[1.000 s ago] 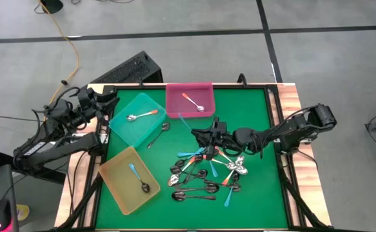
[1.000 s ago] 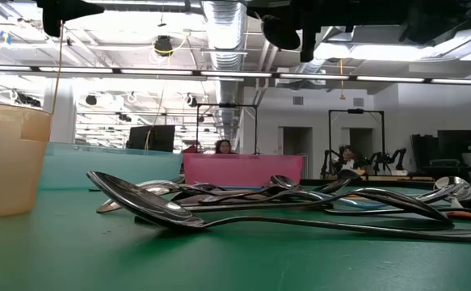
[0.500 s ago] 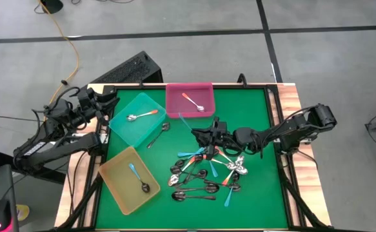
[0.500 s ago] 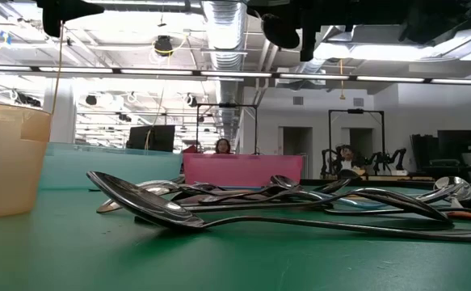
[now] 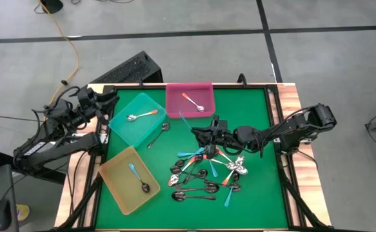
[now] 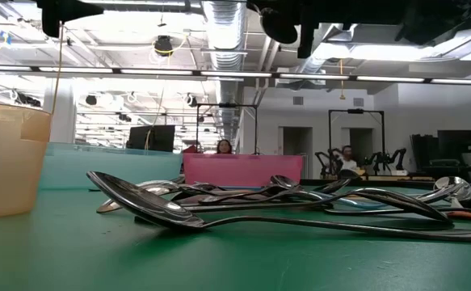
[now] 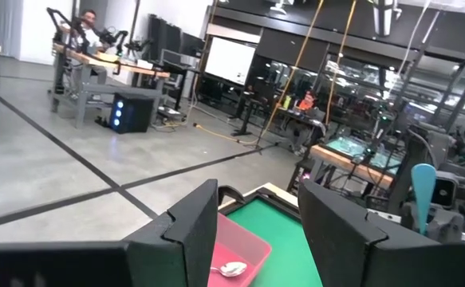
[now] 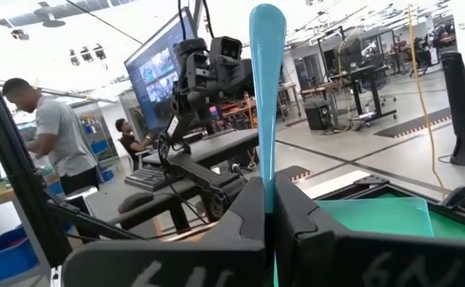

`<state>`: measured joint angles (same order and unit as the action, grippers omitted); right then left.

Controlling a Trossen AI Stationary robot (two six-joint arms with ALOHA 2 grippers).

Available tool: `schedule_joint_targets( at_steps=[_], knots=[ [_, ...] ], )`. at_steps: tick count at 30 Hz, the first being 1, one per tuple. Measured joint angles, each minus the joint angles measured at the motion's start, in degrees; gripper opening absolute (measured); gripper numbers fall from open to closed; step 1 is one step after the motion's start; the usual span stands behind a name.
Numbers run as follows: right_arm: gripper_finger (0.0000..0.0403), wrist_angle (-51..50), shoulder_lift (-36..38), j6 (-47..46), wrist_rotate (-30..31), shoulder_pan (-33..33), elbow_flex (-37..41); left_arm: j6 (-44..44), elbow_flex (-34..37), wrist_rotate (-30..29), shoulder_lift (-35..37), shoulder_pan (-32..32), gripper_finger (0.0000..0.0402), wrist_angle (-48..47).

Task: Sort silverware by color (type)
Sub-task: Put the blue spoon into the orange bin

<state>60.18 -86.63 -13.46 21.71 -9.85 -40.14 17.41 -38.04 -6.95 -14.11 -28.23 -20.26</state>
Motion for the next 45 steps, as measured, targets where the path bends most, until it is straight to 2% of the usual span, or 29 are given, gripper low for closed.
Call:
schedule_joint_targets(
  at_steps=[28,32,36,40,45],
  knots=[
    [0.0011,2.0,-0.1,2.4,-3.6,-0.1,0.0,0.2,0.0,-0.9,0.0,0.0,0.0158,-0.1],
    [0.0011,6.9,-3.8,2.7,-6.3,-0.2,-0.8,0.3,0.0,-0.9,0.0,0.0,0.0158,0.0],
    [0.0011,12.7,-10.5,2.8,-8.5,-0.2,-4.6,0.3,0.0,-0.9,0.0,0.0,0.0158,0.0],
    [0.0011,12.7,-17.6,1.5,-9.2,0.1,-10.7,0.4,0.0,-0.9,0.0,0.0,0.0158,0.0],
    [0.0011,12.2,-24.2,-1.3,-15.7,0.7,-19.7,0.9,0.0,-0.9,0.0,0.0,0.0158,0.0]
  ],
)
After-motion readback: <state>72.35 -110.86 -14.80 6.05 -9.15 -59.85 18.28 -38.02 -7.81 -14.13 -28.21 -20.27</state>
